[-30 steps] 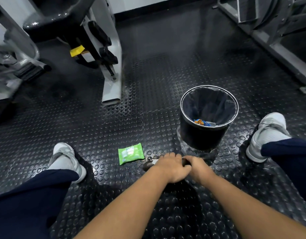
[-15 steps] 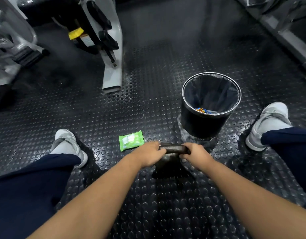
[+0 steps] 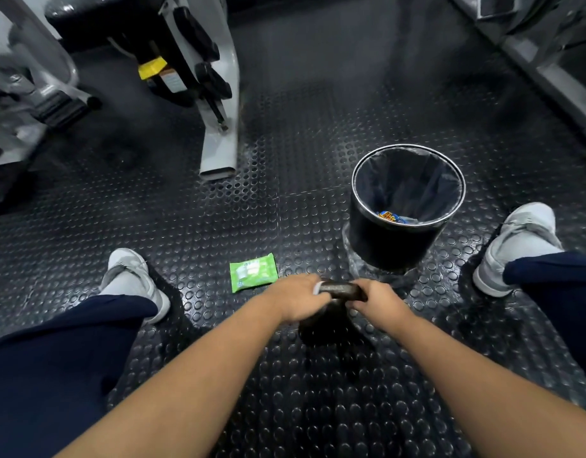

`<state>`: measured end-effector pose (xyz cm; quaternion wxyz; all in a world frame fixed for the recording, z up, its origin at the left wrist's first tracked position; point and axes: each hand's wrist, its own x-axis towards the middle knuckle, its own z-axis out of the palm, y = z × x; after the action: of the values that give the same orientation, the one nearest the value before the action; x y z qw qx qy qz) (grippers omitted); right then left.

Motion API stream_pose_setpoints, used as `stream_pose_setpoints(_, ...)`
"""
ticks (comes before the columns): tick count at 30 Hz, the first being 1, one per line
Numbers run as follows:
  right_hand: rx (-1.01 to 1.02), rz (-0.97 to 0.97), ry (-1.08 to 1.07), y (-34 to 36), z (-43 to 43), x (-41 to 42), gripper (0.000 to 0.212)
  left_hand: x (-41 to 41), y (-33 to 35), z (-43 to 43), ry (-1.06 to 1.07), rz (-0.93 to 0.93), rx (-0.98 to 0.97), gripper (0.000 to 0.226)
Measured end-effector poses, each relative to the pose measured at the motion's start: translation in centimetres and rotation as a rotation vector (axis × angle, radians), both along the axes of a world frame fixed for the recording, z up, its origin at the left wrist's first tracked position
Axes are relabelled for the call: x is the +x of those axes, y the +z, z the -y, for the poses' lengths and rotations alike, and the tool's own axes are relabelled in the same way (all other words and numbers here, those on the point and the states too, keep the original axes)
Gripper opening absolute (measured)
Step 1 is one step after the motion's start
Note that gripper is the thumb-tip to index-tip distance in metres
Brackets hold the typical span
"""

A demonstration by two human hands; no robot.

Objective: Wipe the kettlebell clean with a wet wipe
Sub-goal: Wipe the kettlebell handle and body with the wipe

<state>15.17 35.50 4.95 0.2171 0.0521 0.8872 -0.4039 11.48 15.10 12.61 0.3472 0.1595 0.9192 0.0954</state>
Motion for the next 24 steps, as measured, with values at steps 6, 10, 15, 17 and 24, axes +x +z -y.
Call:
stream_pose_setpoints(6,0.008,0.021,-0.015,-0.2,0.1,0.2,0.032,0.0,0.0,2.1,0.056,0.043,0.014,0.051)
stream_pose_setpoints(10,0.033,0.009,-0.004,0.0,0.4,0.2,0.039,0.1,0.3,-1.8,-0.005,0.017,0.014,0.050)
stream_pose_setpoints(15,0.020,-0.021,0.009,1.0,-0.1,0.2,0.041,0.8,0.9,-5.6,-0.105,0.013,0.043,0.056)
stream_pose_setpoints(17,0.026,-0.035,0.009,1.1,-0.2,0.1,0.040,0.9,1.2,-5.2,-0.091,-0.005,0.044,0.055)
stream_pose_setpoints(24,0.011,0.007,-0.002,1.0,-0.3,0.1,0.039,-0.1,0.5,1.8,0.072,0.029,0.005,0.055)
